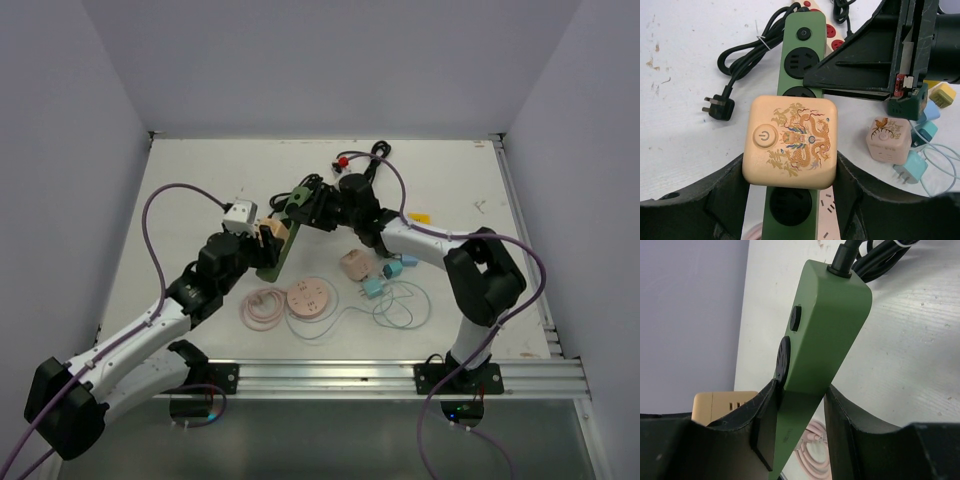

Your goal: Pull the plug off the socket

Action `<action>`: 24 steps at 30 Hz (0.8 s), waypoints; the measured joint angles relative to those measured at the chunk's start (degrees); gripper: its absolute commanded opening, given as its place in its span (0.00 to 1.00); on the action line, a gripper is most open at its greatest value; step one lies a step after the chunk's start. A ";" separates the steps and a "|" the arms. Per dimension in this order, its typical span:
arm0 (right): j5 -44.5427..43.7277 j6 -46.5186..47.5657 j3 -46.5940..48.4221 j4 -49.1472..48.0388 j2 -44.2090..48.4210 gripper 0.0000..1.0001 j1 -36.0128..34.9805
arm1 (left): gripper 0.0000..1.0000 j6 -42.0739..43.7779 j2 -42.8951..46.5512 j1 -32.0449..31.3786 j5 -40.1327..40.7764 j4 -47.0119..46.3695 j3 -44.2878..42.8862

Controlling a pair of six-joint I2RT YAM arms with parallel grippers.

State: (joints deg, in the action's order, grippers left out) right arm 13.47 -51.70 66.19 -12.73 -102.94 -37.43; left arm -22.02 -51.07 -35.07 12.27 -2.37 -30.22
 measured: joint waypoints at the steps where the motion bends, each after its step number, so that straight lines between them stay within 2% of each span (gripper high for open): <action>1: 0.55 -0.24 -0.44 -0.61 0.15 0.00 0.24 | 0.00 -0.09 0.07 0.00 -0.09 0.00 -0.04; 6: 4.13 -1.27 -3.39 -2.51 1.16 0.00 2.12 | 0.00 -2.25 0.07 1.03 -3.91 0.17 -0.09; 14: 6.67 -1.62 -5.73 -4.26 2.97 0.00 3.85 | 0.00 -4.79 -0.70 6.21 -13.79 -0.55 -0.22; 24: 7.56 -1.57 -6.40 -4.90 2.97 0.00 4.50 | 0.00 -5.46 -1.57 7.32 -16.17 -1.05 -0.22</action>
State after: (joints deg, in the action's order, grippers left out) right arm 21.04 -53.28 59.79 -17.63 -99.96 -32.93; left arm -27.49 -52.64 -27.75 -3.90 -3.42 -30.44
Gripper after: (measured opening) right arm 0.406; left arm 0.629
